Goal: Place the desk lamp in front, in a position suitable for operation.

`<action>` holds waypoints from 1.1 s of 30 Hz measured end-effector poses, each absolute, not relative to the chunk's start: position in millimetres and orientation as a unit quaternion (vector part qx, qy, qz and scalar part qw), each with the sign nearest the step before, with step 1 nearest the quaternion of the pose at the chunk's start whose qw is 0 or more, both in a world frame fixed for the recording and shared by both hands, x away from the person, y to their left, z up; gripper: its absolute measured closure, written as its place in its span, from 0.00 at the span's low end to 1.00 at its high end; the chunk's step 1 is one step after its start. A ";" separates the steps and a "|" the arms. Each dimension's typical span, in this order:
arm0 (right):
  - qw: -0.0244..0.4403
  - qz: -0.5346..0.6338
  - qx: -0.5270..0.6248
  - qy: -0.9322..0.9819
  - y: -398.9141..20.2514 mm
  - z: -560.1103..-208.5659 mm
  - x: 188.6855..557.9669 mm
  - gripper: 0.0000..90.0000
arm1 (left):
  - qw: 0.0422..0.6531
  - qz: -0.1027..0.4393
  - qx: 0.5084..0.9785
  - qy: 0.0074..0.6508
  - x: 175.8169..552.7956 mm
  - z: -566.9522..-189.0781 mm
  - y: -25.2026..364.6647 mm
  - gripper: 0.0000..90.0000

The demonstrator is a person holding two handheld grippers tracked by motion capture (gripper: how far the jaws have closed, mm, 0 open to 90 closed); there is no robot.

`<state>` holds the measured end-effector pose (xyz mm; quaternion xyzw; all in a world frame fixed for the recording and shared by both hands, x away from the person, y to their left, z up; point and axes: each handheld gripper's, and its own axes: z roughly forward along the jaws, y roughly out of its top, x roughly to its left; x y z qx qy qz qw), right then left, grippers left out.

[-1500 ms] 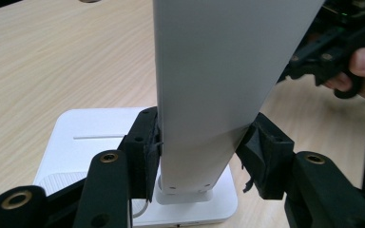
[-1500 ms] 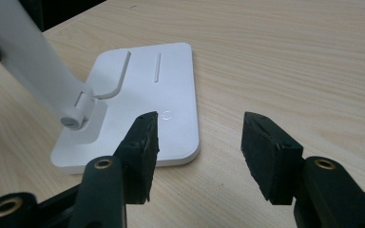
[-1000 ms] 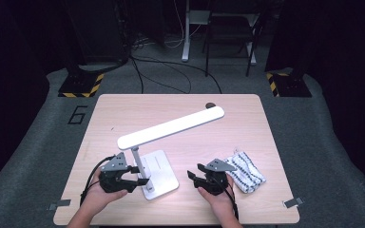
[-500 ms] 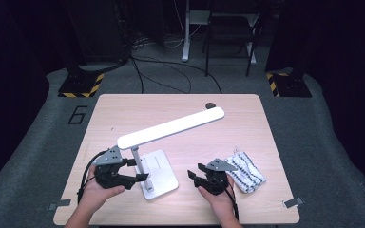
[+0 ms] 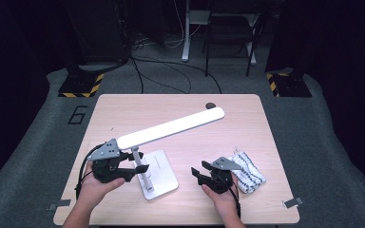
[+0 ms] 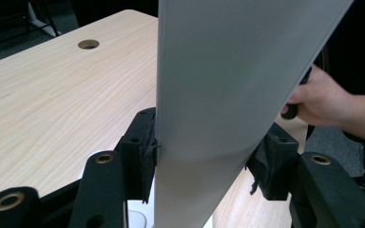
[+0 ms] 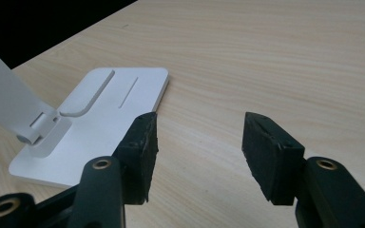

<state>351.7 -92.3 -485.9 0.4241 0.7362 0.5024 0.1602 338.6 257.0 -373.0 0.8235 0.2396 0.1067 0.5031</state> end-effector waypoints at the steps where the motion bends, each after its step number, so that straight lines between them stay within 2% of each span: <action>1: 0.167 0.500 0.424 0.736 -94.9 -481.4 351.2 0.50 | 0.499 0.113 0.826 0.236 337.8 -372.5 256.2 0.57; 7: 0.227 0.489 0.420 0.730 -124.8 -454.8 349.4 0.49 | 0.507 0.120 0.822 0.230 332.7 -375.0 254.7 0.58; 13: 0.257 0.431 0.459 0.733 -164.1 -462.9 356.2 0.49 | 0.507 0.112 0.827 0.217 330.6 -374.4 249.1 0.58; 14: 0.259 0.419 0.481 0.726 -179.5 -471.6 358.4 0.48 | 0.506 0.110 0.829 0.213 331.1 -374.2 248.8 0.58; 19: 0.255 0.398 0.518 0.713 -202.7 -494.6 364.1 0.45 | 0.510 0.099 0.831 0.201 337.7 -374.4 245.6 0.58; 25: 0.243 0.361 0.544 0.718 -211.3 -512.9 370.7 0.35 | 0.516 0.097 0.827 0.199 338.5 -376.0 247.8 0.58; 33: 0.229 0.353 0.553 0.719 -211.7 -520.9 372.4 0.31 | 0.528 0.089 0.822 0.195 335.2 -378.5 254.4 0.57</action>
